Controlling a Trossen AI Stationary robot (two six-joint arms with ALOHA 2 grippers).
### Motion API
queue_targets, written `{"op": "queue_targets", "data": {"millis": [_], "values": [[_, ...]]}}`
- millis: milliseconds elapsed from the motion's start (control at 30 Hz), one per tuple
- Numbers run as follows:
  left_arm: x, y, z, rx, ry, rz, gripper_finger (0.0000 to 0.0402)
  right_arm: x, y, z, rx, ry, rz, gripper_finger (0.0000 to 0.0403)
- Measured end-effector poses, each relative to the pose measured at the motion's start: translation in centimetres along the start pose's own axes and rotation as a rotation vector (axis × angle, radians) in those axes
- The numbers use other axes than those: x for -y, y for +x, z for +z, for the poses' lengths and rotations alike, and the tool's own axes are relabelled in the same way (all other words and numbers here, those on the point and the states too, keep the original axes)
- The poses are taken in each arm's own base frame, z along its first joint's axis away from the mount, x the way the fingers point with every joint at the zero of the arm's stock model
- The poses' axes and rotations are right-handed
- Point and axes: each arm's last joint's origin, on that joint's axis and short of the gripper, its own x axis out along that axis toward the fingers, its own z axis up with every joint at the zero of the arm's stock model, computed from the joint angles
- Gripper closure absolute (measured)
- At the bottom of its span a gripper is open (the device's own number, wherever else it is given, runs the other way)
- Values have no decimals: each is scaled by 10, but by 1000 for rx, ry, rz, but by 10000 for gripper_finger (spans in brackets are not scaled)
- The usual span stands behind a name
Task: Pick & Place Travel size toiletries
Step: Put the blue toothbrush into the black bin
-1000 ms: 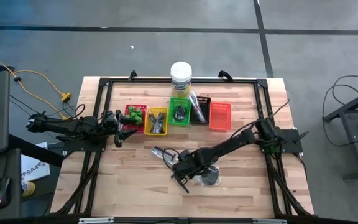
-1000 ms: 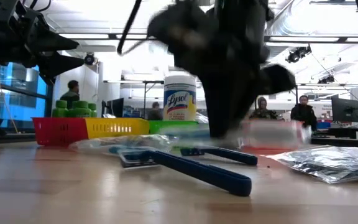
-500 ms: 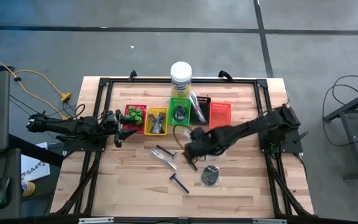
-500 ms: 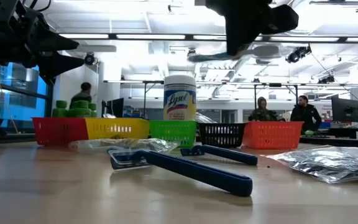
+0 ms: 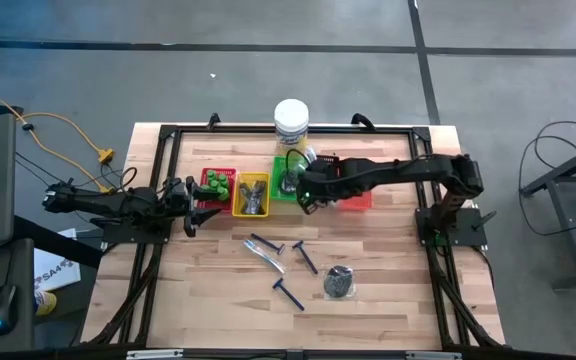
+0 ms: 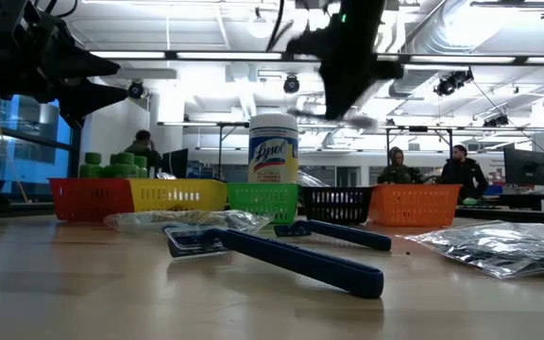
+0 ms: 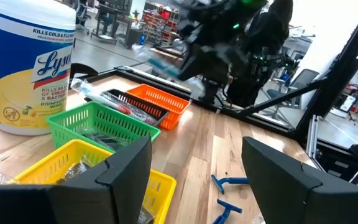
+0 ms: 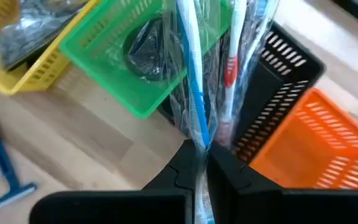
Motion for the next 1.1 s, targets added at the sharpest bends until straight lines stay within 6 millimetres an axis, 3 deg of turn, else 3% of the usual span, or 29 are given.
{"op": "queue_targets", "data": {"millis": [133, 600, 1100], "values": [[0, 0, 0, 0, 0, 0, 160, 12, 20, 3, 52, 10, 22, 394], [0, 0, 0, 0, 0, 0, 160, 45, 64, 9, 128, 26, -21, 389], [0, 0, 0, 0, 0, 0, 160, 53, 77, 18, 146, 65, 58, 292]]}}
